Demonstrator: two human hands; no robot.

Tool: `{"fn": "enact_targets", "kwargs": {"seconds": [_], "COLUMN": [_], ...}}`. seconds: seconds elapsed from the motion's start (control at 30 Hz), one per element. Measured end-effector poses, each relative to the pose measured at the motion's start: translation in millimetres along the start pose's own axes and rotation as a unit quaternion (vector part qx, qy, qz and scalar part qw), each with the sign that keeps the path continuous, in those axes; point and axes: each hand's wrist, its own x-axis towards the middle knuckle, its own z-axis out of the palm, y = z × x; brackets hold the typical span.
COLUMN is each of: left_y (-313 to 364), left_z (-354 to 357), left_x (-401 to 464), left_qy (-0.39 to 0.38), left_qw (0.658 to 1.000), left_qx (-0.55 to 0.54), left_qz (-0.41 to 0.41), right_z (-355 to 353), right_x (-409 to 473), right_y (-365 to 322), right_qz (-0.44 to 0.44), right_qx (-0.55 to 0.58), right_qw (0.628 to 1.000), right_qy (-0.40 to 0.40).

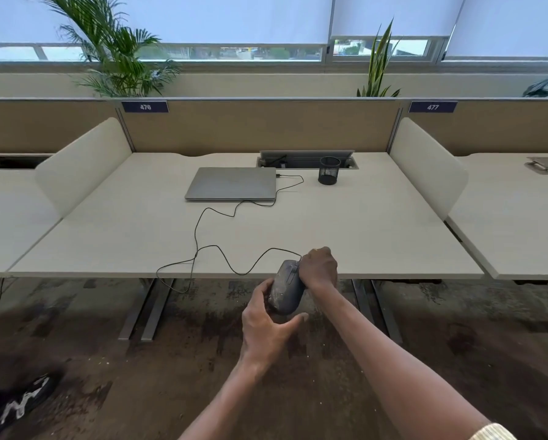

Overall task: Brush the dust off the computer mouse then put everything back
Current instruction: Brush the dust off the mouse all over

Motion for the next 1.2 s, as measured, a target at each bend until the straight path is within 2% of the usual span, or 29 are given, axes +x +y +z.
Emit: {"fn": "enact_targets", "kwargs": {"seconds": [0.1,0.17,0.3,0.47,0.67,0.8,1.03,1.1,1.2], "left_y": [0,0,-3,-8,-10,-11,-13,-14,-13], "left_z": [7,8,10,6,-1,-7,-14,-14,-15], "left_x": [-1,0,1,7,12,13,16,17,17], "left_qy": [0.053,0.075,0.087,0.08,0.064,0.06,0.034,0.029,0.021], "left_qw": [0.999,0.997,0.996,0.995,0.994,0.994,0.994,0.994,0.994], "left_qx": [-0.001,-0.003,-0.012,-0.05,-0.089,-0.092,-0.102,-0.104,-0.102], "left_qz": [0.002,0.001,-0.009,-0.031,-0.028,-0.024,-0.021,-0.019,-0.01], "right_z": [0,-1,-3,-8,-22,-41,-79,-89,-100], "right_x": [-1,-3,-6,-6,-6,-12,-33,-37,-44], "right_y": [3,5,5,11,24,27,18,12,1], "right_qz": [0.024,0.046,0.063,0.044,-0.046,-0.13,-0.247,-0.297,-0.396], "right_qx": [-0.006,0.029,0.074,0.062,-0.013,-0.072,-0.054,-0.044,-0.017], "right_qw": [1.0,0.998,0.995,0.997,0.996,0.981,0.949,0.935,0.909], "right_qy": [-0.004,0.006,0.021,0.029,0.077,0.123,0.19,0.189,0.127]}}
